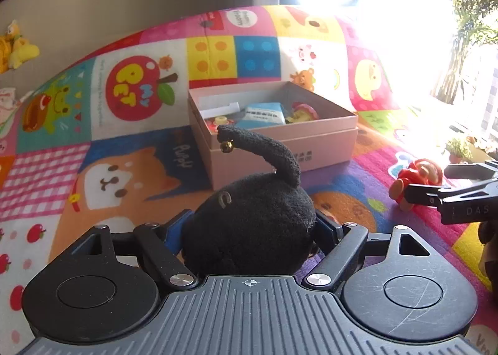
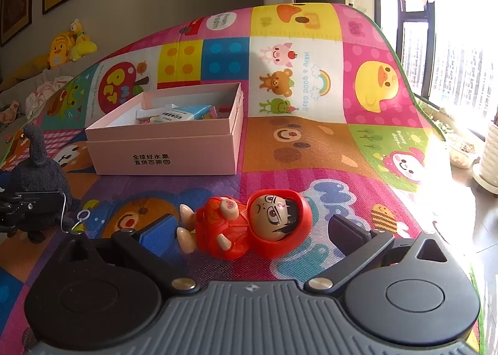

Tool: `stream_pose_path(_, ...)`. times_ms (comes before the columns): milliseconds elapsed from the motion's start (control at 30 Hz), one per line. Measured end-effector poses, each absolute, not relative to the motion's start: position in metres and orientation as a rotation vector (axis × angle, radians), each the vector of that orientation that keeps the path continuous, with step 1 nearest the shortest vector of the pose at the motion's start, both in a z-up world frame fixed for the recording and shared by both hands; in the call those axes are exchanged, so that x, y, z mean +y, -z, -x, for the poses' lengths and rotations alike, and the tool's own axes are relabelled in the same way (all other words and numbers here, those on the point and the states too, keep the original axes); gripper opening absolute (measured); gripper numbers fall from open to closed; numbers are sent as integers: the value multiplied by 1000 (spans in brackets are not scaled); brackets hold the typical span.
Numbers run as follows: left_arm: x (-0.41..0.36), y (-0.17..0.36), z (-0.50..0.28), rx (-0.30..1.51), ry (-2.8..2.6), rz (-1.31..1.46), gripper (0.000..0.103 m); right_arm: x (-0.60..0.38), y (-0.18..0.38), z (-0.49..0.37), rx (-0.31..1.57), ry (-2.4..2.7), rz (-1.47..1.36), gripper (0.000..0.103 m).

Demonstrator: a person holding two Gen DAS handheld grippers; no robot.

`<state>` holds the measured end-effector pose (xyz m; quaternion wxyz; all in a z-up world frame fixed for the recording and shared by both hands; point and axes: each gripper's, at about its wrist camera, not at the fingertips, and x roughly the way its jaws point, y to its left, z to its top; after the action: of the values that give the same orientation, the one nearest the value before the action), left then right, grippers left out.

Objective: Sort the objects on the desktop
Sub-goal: 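Grasp the black plush cat with left tool while right tool holds the red doll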

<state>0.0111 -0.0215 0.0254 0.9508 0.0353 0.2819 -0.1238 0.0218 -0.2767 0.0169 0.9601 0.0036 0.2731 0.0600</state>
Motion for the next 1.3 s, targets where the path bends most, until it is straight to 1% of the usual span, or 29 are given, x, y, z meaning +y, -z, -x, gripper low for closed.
stream_pose_path(67, -25, -20, -8, 581, 255, -70, 88, -276, -17, -22, 556, -121, -7, 103)
stream_pose_path(133, -24, -16, -7, 601, 262, -52, 93, -277, -17, -22, 558, -121, -8, 103)
stream_pose_path(200, -24, -14, -3, 612, 270, -43, 96, -277, -17, -23, 559, -121, -7, 103)
stream_pose_path(367, -19, -10, 5, 628, 262, -27, 98, -276, -16, -24, 572, -121, -4, 103)
stream_pose_path(400, -18, -8, 5, 634, 260, -22, 100, -276, -15, -24, 575, -121, -3, 103)
stream_pose_path(533, -15, 0, 3, 671, 243, -2, 100, -273, -15, -28, 601, -126, 10, 103)
stream_pose_path(700, -14, 2, 3, 675, 238, 3, 100, -269, -13, -33, 630, -165, 35, 103)
stream_pose_path(967, -12, 2, 4, 675, 233, 21, 101, -255, -10, -45, 657, -203, 173, 103)
stream_pose_path(1300, -11, 2, 3, 677, 232, 27, 101, -258, -11, -52, 658, -203, 157, 103)
